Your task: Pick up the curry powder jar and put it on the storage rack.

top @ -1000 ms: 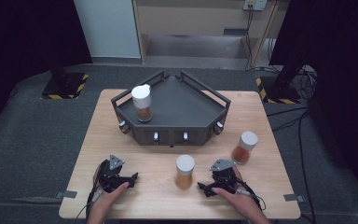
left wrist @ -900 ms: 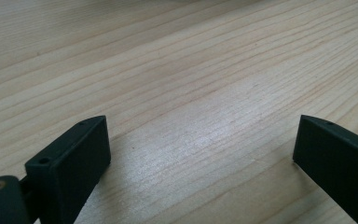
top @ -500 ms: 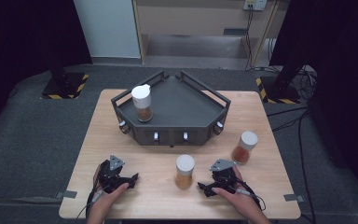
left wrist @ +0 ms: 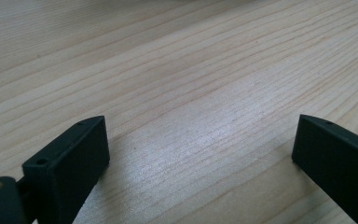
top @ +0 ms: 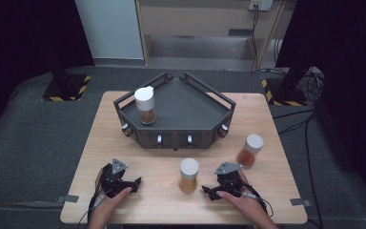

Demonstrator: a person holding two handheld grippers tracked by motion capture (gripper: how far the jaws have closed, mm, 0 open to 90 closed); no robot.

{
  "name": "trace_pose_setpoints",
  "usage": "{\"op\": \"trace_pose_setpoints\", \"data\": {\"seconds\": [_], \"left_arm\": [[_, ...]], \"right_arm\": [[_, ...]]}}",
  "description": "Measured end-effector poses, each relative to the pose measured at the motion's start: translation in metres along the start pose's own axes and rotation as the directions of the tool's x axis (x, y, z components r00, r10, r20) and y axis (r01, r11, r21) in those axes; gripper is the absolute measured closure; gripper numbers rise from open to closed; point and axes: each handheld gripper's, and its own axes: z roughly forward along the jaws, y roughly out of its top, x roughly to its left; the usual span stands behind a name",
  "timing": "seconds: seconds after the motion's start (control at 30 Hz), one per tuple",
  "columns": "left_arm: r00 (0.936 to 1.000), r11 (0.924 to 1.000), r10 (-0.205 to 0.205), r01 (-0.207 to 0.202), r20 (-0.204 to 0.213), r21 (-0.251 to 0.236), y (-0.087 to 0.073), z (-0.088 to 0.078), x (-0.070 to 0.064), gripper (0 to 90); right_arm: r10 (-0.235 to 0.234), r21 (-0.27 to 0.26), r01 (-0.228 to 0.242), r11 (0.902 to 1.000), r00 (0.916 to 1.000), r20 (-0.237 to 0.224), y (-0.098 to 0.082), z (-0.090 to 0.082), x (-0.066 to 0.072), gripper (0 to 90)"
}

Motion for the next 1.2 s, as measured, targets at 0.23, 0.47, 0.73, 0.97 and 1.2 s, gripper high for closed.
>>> {"op": "trace_pose_setpoints", "data": {"seconds": [0.23,0.47,0.73,0.97,1.2], "left_arm": [[1.0,1.0,0.0,0.0,-0.001,0.0,0.0,0.0,0.0,2.4],[1.0,1.0,0.0,0.0,-0.001,0.0,0.0,0.0,0.0,2.4],[1.0,1.0,0.0,0.0,-0.001,0.0,0.0,0.0,0.0,2.4],[1.0,1.0,0.001,-0.001,-0.001,0.0,0.0,0.0,0.0,2.4],[1.0,1.0,0.001,-0.001,-0.001,0.001,0.0,0.0,0.0,2.4]], "right_arm": [[-0.027,0.015,0.027,0.9995,0.9996,-0.011,0.011,-0.01,0.008,3.0],[-0.043,0.011,0.043,0.999,0.9987,-0.028,0.018,-0.017,0.012,3.1],[-0.058,0.0,0.058,0.9983,0.9974,-0.043,0.024,-0.022,0.015,3.2],[-0.076,-0.007,0.076,0.9971,0.9958,-0.05,0.033,-0.025,0.018,3.2],[-0.093,-0.022,0.092,0.9956,0.9939,-0.059,0.043,-0.026,0.023,3.3]]}}
